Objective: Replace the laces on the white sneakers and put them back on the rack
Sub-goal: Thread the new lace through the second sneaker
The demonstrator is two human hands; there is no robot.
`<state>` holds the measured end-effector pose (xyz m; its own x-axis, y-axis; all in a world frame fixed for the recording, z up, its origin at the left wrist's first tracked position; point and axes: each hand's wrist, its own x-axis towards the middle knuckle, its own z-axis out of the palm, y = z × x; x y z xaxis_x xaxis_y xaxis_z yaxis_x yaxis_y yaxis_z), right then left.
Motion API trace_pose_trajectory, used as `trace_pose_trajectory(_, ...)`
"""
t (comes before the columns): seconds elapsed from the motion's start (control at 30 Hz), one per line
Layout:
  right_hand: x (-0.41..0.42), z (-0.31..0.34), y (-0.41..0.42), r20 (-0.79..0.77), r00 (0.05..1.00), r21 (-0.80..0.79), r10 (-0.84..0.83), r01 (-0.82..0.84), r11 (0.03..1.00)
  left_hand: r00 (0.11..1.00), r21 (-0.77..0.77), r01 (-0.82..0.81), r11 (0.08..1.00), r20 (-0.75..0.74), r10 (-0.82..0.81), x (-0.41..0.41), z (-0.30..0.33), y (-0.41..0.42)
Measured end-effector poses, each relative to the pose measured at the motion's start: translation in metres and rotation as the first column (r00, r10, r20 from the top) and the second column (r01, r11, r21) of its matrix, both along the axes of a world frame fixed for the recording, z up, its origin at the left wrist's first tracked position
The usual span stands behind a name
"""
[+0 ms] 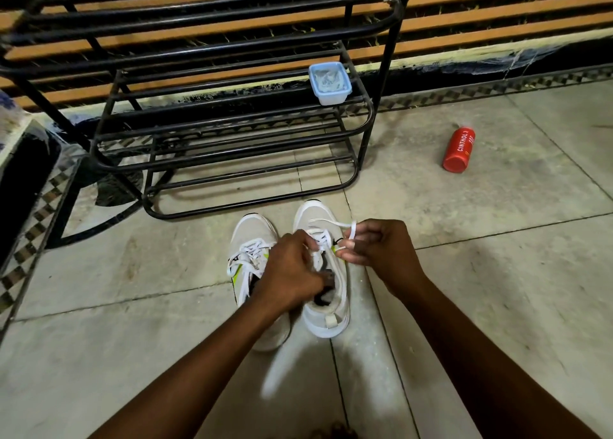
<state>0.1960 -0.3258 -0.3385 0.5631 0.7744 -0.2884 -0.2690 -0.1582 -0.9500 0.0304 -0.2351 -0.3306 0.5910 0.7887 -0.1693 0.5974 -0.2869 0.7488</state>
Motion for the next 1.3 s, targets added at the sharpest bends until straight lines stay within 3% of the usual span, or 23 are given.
trace_pose_trajectory(0.1,-0.011,0.003,0.006,-0.006,1.000,0.056,0.001,0.000,0.998,0.992,0.148,0.094,0.985,-0.093,-0.080,-0.001,-0.007,-0.003)
trace_pose_trajectory(0.27,-0.024,-0.009,0.014,0.198,0.980,0.047,-0.014,0.005,0.999,0.998,0.140,-0.034,0.990,-0.041,0.040,-0.007,-0.009,-0.002)
trace_pose_trajectory(0.47,-0.027,-0.015,0.018,0.291,0.951,-0.005,0.105,-0.108,0.994,0.971,-0.086,-0.238,0.967,-0.004,0.238,-0.011,-0.007,0.004)
trace_pose_trajectory(0.63,-0.036,-0.010,0.022,0.558,0.824,-0.045,0.101,-0.091,0.995,0.961,-0.161,-0.277,0.947,-0.024,0.277,-0.010,-0.016,0.011)
trace_pose_trajectory(0.93,-0.058,-0.024,0.021,0.509,0.859,-0.006,-0.053,0.066,0.998,0.951,-0.274,-0.274,0.922,0.067,0.302,-0.013,-0.021,0.015)
trace_pose_trajectory(1.17,-0.053,-0.032,0.019,0.712,0.701,-0.024,-0.034,0.074,0.997,0.951,-0.305,-0.260,0.916,0.084,0.298,-0.013,-0.018,0.013)
trace_pose_trajectory(1.3,-0.055,-0.031,0.019,0.538,0.842,-0.042,-0.041,0.075,0.996,0.957,-0.307,-0.237,0.922,0.089,0.276,-0.014,-0.016,0.012)
